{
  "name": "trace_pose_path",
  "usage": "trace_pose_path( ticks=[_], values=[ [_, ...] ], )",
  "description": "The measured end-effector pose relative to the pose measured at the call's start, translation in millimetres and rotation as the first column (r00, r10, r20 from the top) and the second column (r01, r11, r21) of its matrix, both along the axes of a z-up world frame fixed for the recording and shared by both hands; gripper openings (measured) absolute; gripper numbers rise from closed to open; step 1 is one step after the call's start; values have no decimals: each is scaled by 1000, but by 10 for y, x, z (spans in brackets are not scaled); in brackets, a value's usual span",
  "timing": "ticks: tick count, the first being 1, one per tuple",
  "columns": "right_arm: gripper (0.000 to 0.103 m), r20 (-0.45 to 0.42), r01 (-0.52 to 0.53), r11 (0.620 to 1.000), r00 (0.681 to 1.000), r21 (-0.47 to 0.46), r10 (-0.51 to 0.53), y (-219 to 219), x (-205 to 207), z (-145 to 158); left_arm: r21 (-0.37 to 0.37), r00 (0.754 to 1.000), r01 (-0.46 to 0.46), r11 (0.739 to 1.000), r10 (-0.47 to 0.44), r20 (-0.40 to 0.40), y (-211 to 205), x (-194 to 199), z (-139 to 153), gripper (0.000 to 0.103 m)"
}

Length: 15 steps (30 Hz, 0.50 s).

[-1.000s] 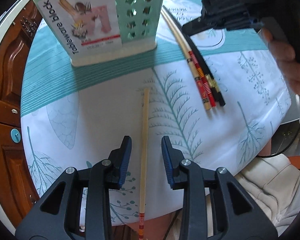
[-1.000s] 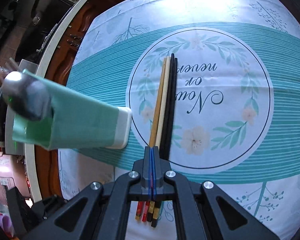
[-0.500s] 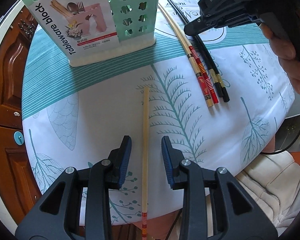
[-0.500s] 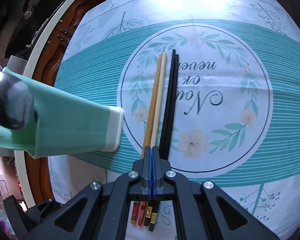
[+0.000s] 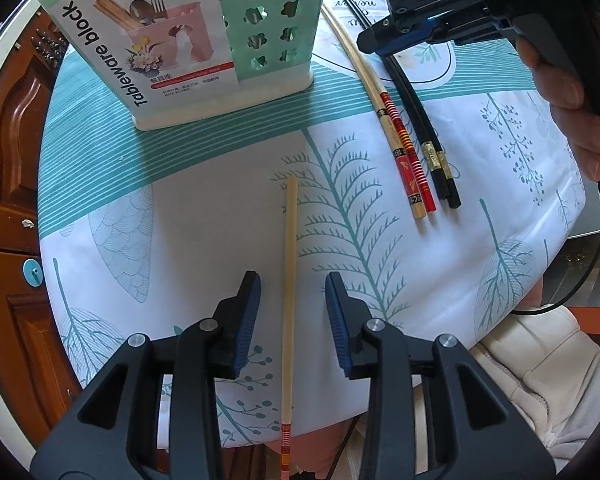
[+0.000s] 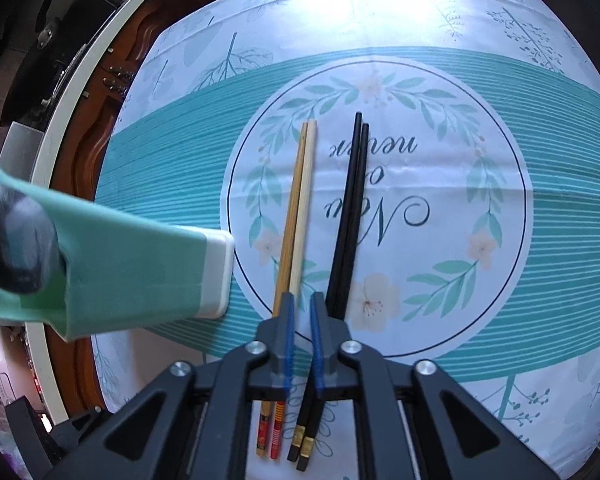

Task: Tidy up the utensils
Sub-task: 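Move both tools back down to the remaining chopsticks, then grasp a plain red-banded chopstick with the left tool while the right tool grasps another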

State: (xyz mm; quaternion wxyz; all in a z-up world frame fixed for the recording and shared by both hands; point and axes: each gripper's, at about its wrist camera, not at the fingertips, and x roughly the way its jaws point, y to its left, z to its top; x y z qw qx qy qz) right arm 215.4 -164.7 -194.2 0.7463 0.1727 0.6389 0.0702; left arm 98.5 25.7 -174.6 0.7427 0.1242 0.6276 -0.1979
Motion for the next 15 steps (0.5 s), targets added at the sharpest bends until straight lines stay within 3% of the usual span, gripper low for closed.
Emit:
trace_pose_path(
  ticks=[7,15],
  values=[
    [12,-14,-22,999,1000,-42,21,72,72,-35,37,1000,-8,999,9,-13,28,80,-14,31],
    [12,21,-114,972,992,-207,121,303,125,-3,83,1000,10,996,-8,-26,-8,193,0,31]
  ],
)
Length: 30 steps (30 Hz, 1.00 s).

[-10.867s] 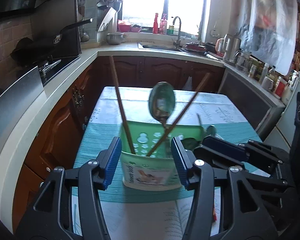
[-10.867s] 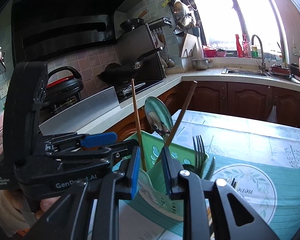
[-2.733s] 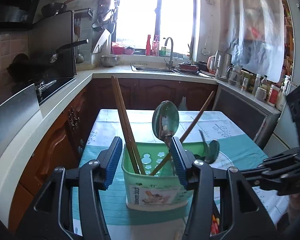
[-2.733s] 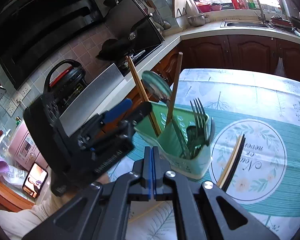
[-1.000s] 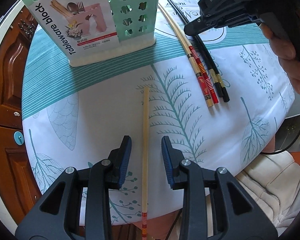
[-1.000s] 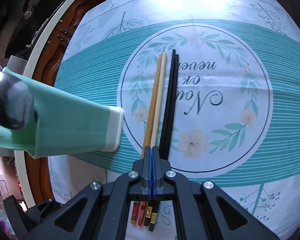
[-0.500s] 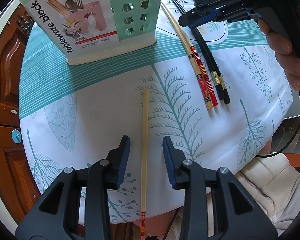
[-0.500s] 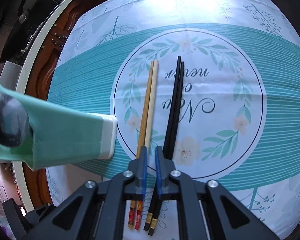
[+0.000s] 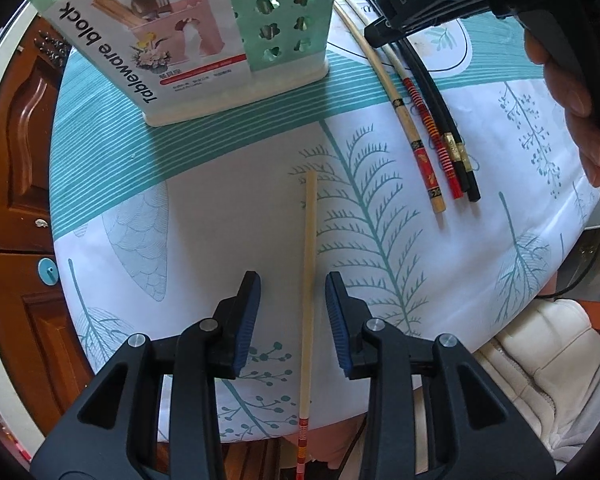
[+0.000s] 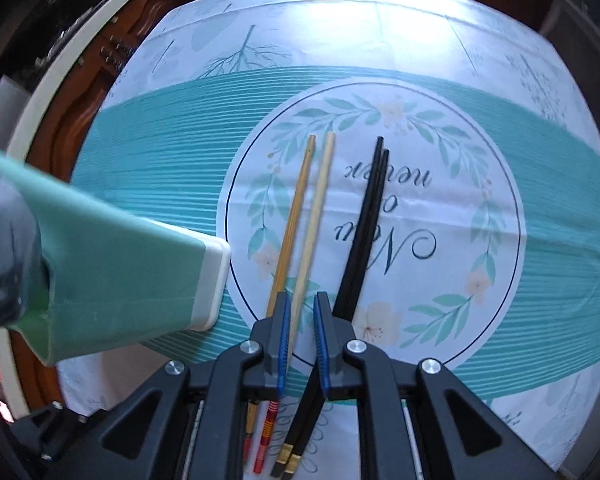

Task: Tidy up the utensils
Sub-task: 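Grasp a plain red-banded chopstick with the left tool while the right tool grasps another, then lift both held chopsticks up over the green caddy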

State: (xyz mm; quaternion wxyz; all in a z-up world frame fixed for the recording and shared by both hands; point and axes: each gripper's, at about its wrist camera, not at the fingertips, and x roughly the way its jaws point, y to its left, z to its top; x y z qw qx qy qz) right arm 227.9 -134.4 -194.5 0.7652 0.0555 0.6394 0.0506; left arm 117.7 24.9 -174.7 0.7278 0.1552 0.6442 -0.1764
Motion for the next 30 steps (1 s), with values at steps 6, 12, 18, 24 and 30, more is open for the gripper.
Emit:
trace_pose_path(
  ticks=[6,12,18,24,30],
  values=[
    [8,13,-64,996,998,-62,65,73,-26,-8,-5,1000,-17,1000,17,-18,-52,93,29,3],
    [6,-30,2,990,1000,143,2,-191,-57,-49,-102,996,-63,993,69,55,108,79,183,3],
    [5,37,18,952,999,306,-31,-393,-282,68,-196,965,-80,977,125,231,203,22,656,3],
    [5,162,-18,913,985,408,-52,-547,-535,309,-278,890,-107,955,217,402,288,-82,1203,3],
    [5,284,-68,902,957,426,-62,-600,-701,474,-355,772,-110,928,305,558,414,-16,1794,3]
  ],
)
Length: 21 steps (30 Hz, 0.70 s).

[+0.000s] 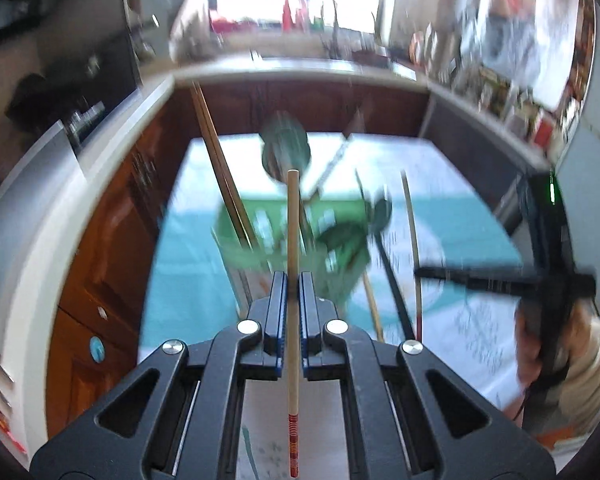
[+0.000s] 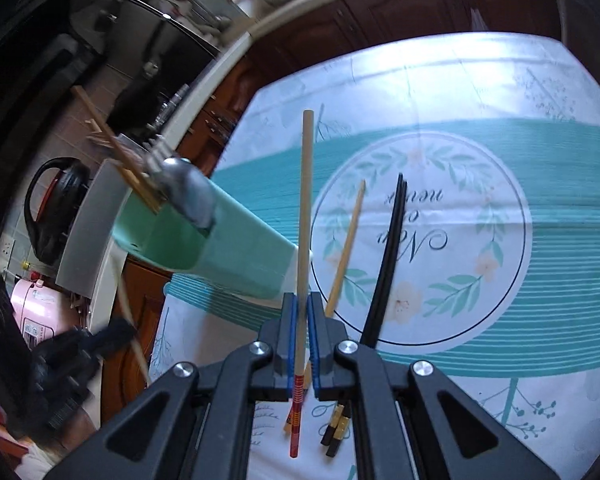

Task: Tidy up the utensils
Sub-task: 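Lift both held chopsticks up over the green caddy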

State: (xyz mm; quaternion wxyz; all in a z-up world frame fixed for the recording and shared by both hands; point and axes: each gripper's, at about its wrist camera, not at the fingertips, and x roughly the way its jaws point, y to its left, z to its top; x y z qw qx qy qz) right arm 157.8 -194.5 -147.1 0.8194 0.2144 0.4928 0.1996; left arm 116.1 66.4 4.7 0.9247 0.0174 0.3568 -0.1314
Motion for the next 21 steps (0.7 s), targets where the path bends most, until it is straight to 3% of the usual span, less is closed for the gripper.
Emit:
trace_pose_path(
  ticks=[6,9,12,13,15,21],
  values=[
    [5,122,-10,1000,992,-14,12,98,-130,181,-90,983,-56,994,71,169,201,110,667,3],
    [5,172,-24,999,985,-22,27,159,-182,272,-147,950,-93,985,132,283,305,147,972,3],
    [5,216,-42,999,975,-16,44,190,-255,351,-187,898,-137,973,202,391,354,181,1170,3],
    [5,231,-47,999,972,-13,49,192,-277,375,-196,871,-159,968,231,434,357,193,1203,3],
    [5,253,-52,999,966,-7,52,189,-319,407,-217,849,-172,961,257,462,373,237,1227,3],
    [5,302,-66,998,951,8,61,201,-412,464,-285,824,-163,945,289,487,445,435,1105,3]
  ],
)
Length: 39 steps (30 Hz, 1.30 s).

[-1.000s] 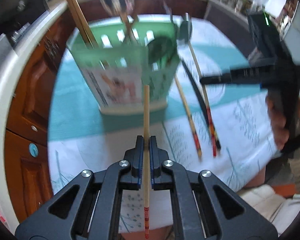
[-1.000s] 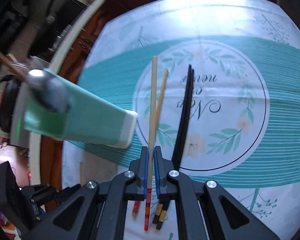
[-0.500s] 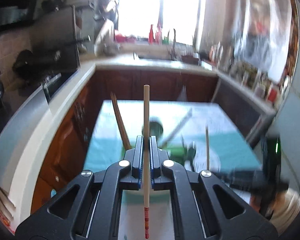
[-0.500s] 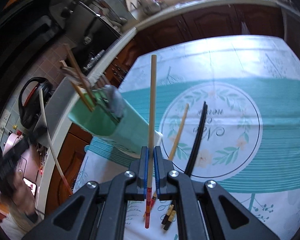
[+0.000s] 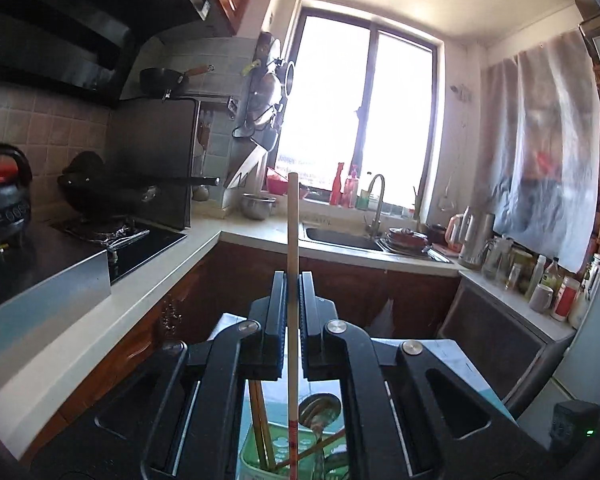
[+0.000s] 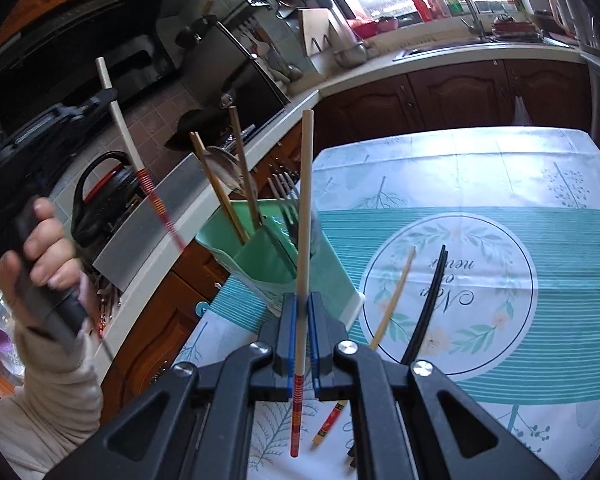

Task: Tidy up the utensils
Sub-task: 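Lift both held chopsticks up over the green caddy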

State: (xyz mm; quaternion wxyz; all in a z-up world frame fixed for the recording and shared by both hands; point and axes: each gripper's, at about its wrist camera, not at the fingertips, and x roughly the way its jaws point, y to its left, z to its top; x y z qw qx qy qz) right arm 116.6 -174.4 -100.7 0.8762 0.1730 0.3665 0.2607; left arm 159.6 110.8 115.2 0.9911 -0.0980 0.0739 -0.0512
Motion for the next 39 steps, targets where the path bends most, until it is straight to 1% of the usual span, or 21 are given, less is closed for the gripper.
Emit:
trace_pose_path(
  ticks=[3,5,7,9,12,15,17,20,24,27,29,34,36,38,39],
  values=[
    [5,24,-14,1000,1000,7,14,12,-39,26,-1,1000,-8,1000,8,17,24,110,-107,3],
    [5,43,-22,1000,999,6,22,22,-68,55,-9,1000,-5,1000,5,-4,29,175,-189,3],
    [5,57,-30,1000,998,1,30,38,-89,76,-37,999,4,999,-5,-32,78,275,-207,3],
    [5,62,-34,999,998,-1,34,52,-97,85,-47,1000,2,999,-4,-22,119,298,-195,3],
    [5,58,-40,999,998,2,40,70,-90,78,-48,1000,2,999,-1,18,178,294,-115,3],
    [5,57,-45,999,997,10,44,83,-83,69,-22,998,-6,1000,7,58,151,249,-89,3],
    [5,61,-49,999,997,21,48,87,-85,65,15,997,-11,1000,10,71,98,229,-168,3],
    [5,78,-52,998,996,29,50,100,-102,82,47,999,5,999,-7,42,8,196,-311,3],
    [5,127,-50,998,991,31,45,114,-162,179,63,997,60,996,-57,-51,-48,256,-571,3],
    [5,192,-46,999,980,27,40,135,-217,332,90,997,67,994,-64,-36,-56,181,-658,3],
    [5,251,-35,999,968,26,27,155,-239,485,87,995,88,992,-84,-54,-42,153,-650,3],
    [5,361,9,999,932,48,-26,229,-177,786,87,983,152,985,-141,-115,-28,117,-629,3],
    [5,422,45,998,904,47,-61,296,-141,894,93,981,165,982,-153,-120,-23,70,-608,4],
    [5,487,82,996,868,41,-92,386,-112,962,99,979,177,979,-165,-120,-34,22,-609,4],
    [5,505,89,995,858,38,-96,415,-96,976,101,979,180,979,-168,-119,-41,-8,-595,4]
  ],
)
